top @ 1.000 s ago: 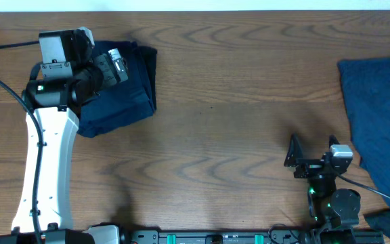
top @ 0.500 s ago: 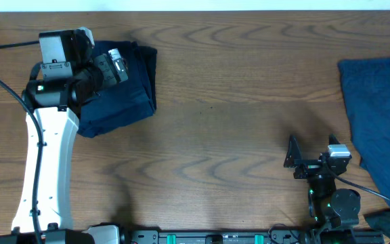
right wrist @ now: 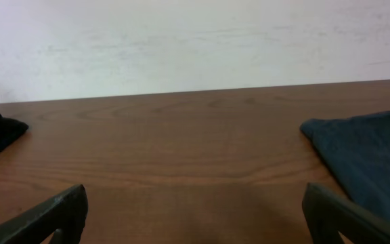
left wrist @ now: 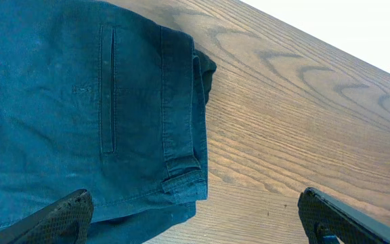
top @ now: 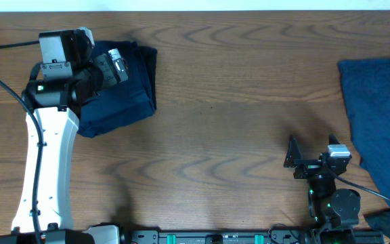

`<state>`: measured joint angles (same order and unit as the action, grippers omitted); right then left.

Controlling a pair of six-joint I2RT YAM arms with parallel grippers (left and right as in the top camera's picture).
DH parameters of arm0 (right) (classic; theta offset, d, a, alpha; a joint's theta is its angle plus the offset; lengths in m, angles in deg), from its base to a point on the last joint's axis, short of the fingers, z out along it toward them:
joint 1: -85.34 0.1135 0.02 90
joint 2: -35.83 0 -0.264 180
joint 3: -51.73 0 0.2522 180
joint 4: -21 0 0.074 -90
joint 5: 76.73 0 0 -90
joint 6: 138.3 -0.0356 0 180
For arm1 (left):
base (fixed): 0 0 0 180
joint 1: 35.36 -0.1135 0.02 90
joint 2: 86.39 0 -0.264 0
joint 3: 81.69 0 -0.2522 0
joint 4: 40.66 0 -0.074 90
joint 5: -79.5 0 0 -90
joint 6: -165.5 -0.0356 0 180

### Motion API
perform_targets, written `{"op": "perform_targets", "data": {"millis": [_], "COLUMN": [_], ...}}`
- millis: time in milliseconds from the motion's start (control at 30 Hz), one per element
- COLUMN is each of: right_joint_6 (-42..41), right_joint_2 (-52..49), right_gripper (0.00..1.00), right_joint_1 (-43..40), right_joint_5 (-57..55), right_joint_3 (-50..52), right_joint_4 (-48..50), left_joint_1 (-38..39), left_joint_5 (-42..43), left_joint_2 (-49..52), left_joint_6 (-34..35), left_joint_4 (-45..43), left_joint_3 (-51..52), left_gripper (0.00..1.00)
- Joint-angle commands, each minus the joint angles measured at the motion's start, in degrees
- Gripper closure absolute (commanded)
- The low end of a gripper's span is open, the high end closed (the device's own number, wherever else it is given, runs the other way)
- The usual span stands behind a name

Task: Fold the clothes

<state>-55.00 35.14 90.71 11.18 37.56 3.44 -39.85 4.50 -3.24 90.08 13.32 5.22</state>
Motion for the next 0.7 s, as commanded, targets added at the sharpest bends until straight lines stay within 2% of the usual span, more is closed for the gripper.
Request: {"op": "perform_targets", "data": {"millis": [0,133,300,667], "right_joint_6": [1.01,1.01,1.01,1.01], "right_joint_2": [0.35,0.35,0.35,0.35], "right_gripper": [0.01,0.01,0.01,0.01], "right_joint_1": [-1.01,-1.01,-1.01,-1.01], "right_joint_5": [0.39,0.39,0.39,0.39], "right_joint_3": [0.11,0.11,0.11,0.11], "right_joint_4": [-0.28,-0.31,-0.31,-0.31], "left_joint_1": [-0.22,0.15,0.85,7.13], "left_joint_5": [-0.31,-0.35,-0.33,-0.33], "left_joint_2": [0.20,-0.81,-6.99,-34.14], "left_joint_6": [-0.33,-0.33,-0.33,-0.33], "left_joint_4": [-0.02,0.17,0.28,2.10], "left_joint_3": [-0.31,0.04,0.39,1.20], "left_gripper": [0.02,0.02,0.02,0.02]}}
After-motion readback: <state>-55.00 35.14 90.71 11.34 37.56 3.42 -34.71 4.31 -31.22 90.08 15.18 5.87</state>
